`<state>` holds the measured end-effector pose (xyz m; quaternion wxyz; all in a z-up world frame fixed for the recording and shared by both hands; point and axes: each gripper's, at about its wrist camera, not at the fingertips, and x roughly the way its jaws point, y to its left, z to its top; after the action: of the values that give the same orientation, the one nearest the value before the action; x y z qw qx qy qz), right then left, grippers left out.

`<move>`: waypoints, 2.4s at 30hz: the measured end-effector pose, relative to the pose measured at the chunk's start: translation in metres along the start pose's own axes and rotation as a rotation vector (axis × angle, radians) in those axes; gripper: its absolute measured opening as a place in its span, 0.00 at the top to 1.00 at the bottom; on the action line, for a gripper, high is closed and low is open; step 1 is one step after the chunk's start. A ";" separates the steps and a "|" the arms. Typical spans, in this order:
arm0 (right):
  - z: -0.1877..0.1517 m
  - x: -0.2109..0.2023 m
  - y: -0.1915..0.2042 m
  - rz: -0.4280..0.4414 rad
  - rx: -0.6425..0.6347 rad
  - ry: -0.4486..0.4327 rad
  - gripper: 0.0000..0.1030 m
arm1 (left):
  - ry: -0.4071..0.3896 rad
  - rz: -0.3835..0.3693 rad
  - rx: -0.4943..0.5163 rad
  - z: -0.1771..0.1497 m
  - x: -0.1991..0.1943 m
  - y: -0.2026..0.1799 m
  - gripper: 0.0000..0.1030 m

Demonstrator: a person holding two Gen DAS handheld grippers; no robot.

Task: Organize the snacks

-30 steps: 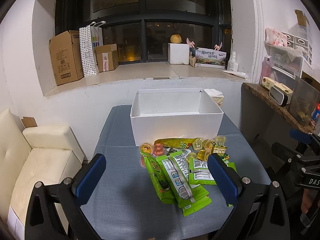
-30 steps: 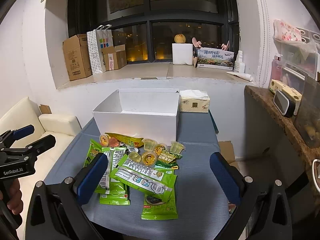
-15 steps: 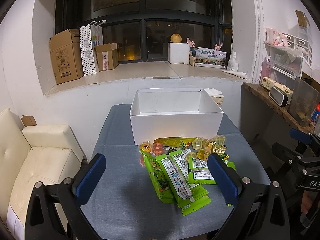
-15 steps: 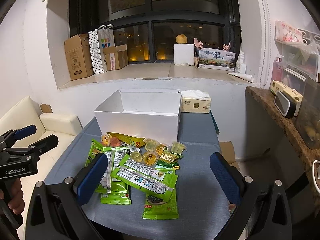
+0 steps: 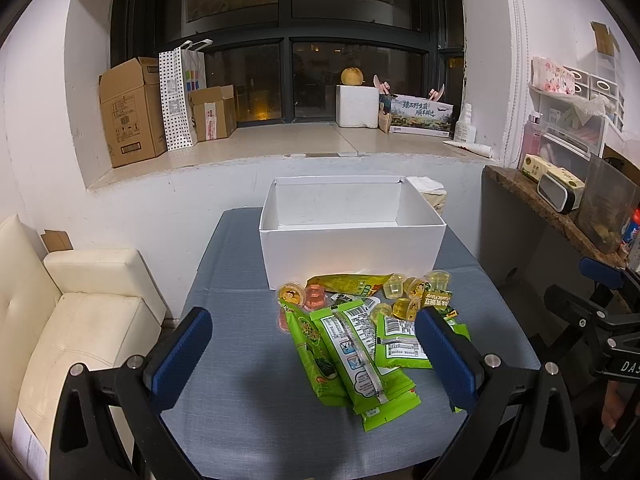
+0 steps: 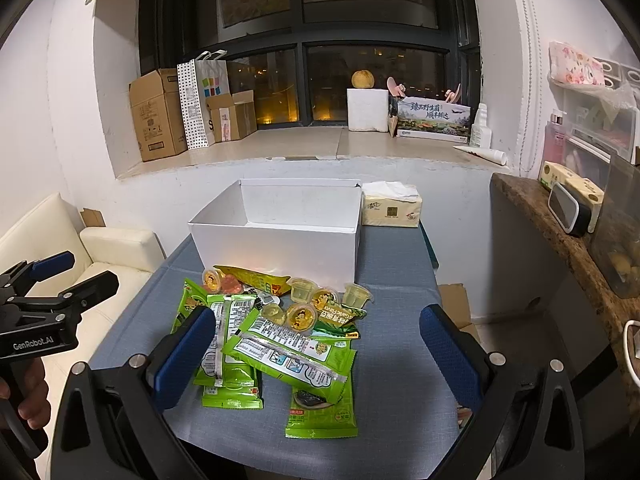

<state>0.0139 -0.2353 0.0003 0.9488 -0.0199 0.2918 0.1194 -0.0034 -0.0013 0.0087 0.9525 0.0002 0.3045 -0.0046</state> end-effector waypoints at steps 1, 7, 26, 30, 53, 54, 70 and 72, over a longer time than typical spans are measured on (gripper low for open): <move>0.000 0.000 0.000 0.000 -0.001 0.000 0.00 | 0.001 0.000 0.000 0.000 0.000 0.000 0.00; 0.000 0.000 0.001 0.004 0.000 0.002 0.00 | 0.000 -0.001 0.001 0.000 0.000 0.000 0.00; -0.002 0.003 0.003 0.014 -0.007 0.009 0.00 | 0.006 -0.002 0.002 -0.003 0.002 -0.002 0.00; -0.003 0.005 0.002 0.019 -0.008 0.012 0.00 | 0.007 -0.005 0.004 -0.002 0.002 -0.003 0.00; -0.031 0.171 0.017 0.328 -0.409 0.283 0.00 | 0.066 -0.026 -0.058 -0.033 0.029 0.022 0.00; -0.033 0.175 0.020 0.350 -0.439 0.301 0.00 | 0.071 -0.025 -0.058 -0.034 0.030 0.024 0.00; -0.064 0.210 0.032 0.512 -0.544 0.432 0.24 | 0.155 -0.058 -0.076 -0.055 0.057 0.027 0.00; -0.062 0.200 0.031 0.496 -0.539 0.405 0.24 | 0.164 -0.049 -0.081 -0.056 0.062 0.028 0.00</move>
<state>0.1330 -0.1687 -0.1620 0.7753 -0.2199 0.4268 0.4103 0.0152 0.0267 -0.0729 0.9232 -0.0453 0.3813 -0.0156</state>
